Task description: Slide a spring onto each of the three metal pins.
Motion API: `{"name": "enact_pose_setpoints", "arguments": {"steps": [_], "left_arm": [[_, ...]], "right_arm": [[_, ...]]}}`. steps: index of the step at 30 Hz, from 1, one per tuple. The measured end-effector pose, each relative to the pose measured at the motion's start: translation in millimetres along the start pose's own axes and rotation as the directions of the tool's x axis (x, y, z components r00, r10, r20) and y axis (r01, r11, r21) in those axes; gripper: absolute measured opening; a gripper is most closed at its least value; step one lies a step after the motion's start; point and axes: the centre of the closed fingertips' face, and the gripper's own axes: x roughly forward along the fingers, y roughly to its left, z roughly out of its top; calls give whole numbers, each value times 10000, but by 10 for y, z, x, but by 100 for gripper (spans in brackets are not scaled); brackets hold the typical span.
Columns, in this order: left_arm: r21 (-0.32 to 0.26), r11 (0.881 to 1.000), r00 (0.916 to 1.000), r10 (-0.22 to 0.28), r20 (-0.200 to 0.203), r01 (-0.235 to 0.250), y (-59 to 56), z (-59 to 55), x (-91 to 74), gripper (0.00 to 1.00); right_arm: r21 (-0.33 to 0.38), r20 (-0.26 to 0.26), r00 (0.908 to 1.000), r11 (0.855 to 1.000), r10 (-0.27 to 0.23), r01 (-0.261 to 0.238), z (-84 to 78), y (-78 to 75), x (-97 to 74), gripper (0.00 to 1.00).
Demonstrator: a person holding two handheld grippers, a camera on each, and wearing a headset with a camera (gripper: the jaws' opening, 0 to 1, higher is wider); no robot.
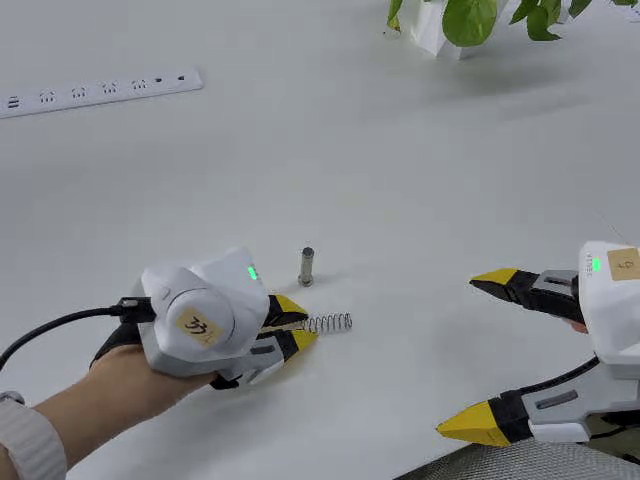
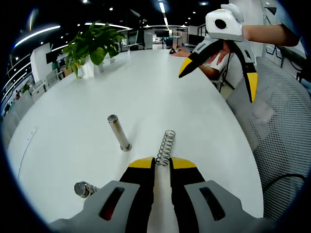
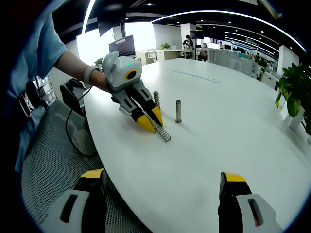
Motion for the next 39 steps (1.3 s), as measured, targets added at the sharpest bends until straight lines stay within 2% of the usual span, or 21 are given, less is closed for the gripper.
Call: {"name": "enact_pose_setpoints", "arguments": {"steps": [10,21,30,35,39], "left_arm": [[-70,10000,9999,68,92,-67,-12,25,2,8],[-483,9987,9987,207,472,-184,8,64,-83,8],[-718,9970,9970,341,690,-291,-7,56,-191,7],[-800,9961,9970,415,648,-362,-19,-2,-216,7],[-859,9953,9959,511,743,-446,-14,18,-233,7]], "right_arm": [[-34,-33,9999,9999,113,-114,-18,16,26,96],[-95,-101,9997,9997,225,-226,0,63,83,95],[-172,-168,9990,9990,416,-419,31,112,151,94],[-237,-174,9986,9985,494,-498,56,133,173,94],[-258,-186,9985,9983,516,-521,59,131,176,94]]}}
